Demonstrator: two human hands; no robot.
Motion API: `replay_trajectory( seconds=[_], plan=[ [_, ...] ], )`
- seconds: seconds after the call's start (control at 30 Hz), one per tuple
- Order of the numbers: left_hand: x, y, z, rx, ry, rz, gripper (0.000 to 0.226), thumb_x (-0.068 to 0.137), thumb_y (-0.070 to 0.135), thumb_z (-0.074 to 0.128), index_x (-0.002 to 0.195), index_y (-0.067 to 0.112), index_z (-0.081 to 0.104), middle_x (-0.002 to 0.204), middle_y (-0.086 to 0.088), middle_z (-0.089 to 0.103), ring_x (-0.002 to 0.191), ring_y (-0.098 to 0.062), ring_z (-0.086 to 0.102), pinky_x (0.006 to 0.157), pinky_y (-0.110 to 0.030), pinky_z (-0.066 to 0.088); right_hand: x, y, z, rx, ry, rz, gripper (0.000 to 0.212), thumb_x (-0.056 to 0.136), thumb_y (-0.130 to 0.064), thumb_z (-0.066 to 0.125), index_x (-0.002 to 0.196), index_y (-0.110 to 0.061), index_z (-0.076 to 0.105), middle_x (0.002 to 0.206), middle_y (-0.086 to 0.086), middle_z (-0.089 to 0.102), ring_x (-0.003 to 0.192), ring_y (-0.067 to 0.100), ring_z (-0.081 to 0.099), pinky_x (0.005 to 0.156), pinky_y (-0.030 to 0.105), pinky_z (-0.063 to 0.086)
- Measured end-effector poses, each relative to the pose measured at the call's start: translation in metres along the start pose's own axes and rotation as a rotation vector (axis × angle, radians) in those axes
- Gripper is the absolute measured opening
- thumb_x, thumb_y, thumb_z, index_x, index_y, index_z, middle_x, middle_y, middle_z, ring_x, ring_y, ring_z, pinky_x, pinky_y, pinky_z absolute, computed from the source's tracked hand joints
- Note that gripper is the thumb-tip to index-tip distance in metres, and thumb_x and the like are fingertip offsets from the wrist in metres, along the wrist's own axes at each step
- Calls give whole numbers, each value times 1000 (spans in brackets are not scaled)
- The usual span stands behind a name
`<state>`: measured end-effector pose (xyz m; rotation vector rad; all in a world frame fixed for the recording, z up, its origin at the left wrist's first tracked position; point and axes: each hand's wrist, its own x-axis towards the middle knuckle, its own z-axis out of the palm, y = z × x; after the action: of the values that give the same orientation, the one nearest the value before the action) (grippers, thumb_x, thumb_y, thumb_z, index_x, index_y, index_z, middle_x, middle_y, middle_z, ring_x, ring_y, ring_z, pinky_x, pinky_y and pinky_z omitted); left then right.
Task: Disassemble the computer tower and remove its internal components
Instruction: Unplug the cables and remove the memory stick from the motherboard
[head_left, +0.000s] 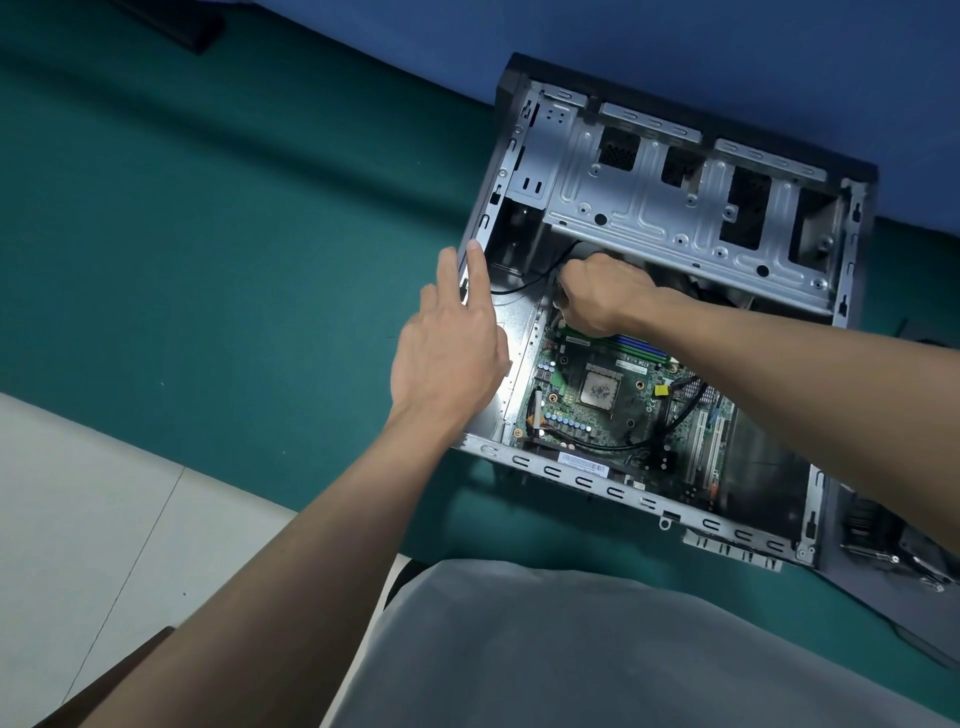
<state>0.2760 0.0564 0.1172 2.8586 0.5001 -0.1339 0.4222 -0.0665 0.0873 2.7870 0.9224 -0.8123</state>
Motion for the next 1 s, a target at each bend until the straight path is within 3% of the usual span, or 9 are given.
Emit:
replay_trajectory(
  seconds=[0.1,0.17,0.23,0.37,0.5,0.73,0.83,0.9,1.0],
  plan=[
    [0,0,0,0,2,1,71,92,23,46,151,7,12,152,-16,21,105,-31,49,63,-34,32,-1,1,-1,136,-82,-9,16,84,-9,50,96,-17,56,95,7,59,80,27,55,60,33,41],
    [0,1,1,-4,4,1,71,92,23,46,151,7,12,152,-16,21,105,-31,49,63,-34,32,-2,0,0,82,-63,7,17,95,-32,47,94,-16,52,88,5,58,74,23,55,58,31,39],
    [0,1,1,-4,2,1,71,92,23,46,151,7,12,152,-16,21,105,-31,49,63,-34,32,-3,1,1,23,-19,64,45,99,-51,33,83,-12,50,76,2,54,64,17,51,56,30,36],
    [0,0,1,0,11,5,71,92,24,46,151,6,13,151,-15,22,103,-31,49,62,-34,32,-3,1,3,101,19,42,8,91,-16,47,85,-13,51,85,8,57,75,29,51,63,34,38],
    [0,0,1,16,24,8,71,91,23,46,151,6,13,151,-15,23,101,-30,49,61,-34,31,-5,1,2,294,-19,11,18,83,-3,51,85,-20,55,89,4,60,85,28,57,72,36,48],
    [0,0,-1,2,17,6,71,91,23,47,151,5,14,153,-16,21,109,-32,47,65,-37,36,-15,6,2,462,70,55,18,88,-6,56,78,-21,58,96,4,64,91,24,59,82,34,50],
    [-1,0,-3,3,63,35,67,89,21,49,149,2,23,153,-20,24,125,-33,39,87,-40,43,-31,11,0,661,99,100,19,87,-6,61,76,-22,62,91,-2,67,87,17,60,73,26,48],
    [-4,-1,-5,36,151,128,63,89,21,50,145,1,32,151,-22,30,134,-34,34,104,-40,34,-46,14,-3,814,117,131,12,87,-13,66,78,-21,65,85,-7,66,76,11,59,60,21,40],
    [-9,1,-3,23,241,348,54,92,29,57,138,2,46,132,-16,54,121,-29,49,101,-38,33,-70,20,-7,1094,109,176,5,86,-15,68,80,-15,68,72,3,64,57,18,46,51,24,33]
  ],
)
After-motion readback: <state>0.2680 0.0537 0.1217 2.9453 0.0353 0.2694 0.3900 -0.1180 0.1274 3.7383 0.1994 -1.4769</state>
